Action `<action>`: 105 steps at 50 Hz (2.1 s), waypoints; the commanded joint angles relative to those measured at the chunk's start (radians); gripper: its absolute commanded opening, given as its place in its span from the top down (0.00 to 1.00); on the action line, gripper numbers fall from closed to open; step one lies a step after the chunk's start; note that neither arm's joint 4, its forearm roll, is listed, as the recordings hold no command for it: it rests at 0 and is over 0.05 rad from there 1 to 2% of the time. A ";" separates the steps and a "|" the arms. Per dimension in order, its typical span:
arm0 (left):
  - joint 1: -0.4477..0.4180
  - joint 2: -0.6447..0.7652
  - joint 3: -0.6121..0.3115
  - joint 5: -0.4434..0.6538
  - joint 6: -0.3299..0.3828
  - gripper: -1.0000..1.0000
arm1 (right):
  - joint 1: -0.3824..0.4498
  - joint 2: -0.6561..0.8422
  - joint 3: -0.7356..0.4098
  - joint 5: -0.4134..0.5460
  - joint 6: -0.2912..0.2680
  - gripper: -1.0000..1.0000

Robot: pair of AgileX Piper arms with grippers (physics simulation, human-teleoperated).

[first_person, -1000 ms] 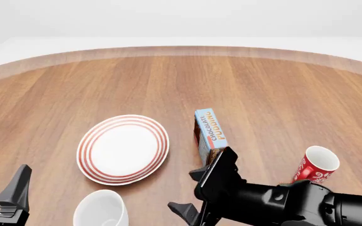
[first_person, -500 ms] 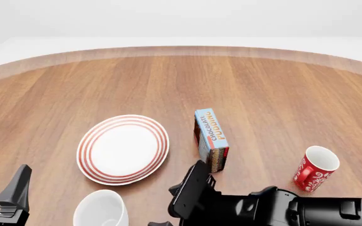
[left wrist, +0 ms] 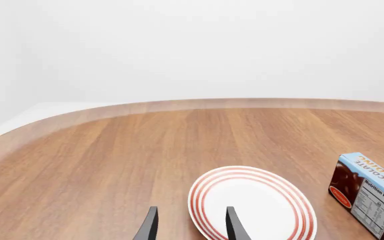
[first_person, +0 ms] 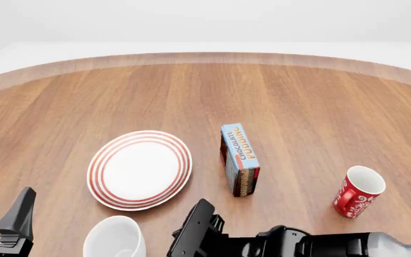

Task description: Pick up the white mug and put it on the plate, and put the chocolate pudding to the right of the plate.

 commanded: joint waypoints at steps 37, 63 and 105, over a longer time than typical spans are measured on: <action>0.000 0.000 0.000 0.000 0.000 0.00 | 0.047 0.105 -0.105 0.026 0.065 0.00; 0.000 0.000 0.000 0.000 0.000 0.00 | 0.070 0.179 -0.134 0.020 0.100 0.00; 0.000 0.000 0.000 0.000 0.000 0.00 | 0.060 0.198 -0.133 0.015 0.109 1.00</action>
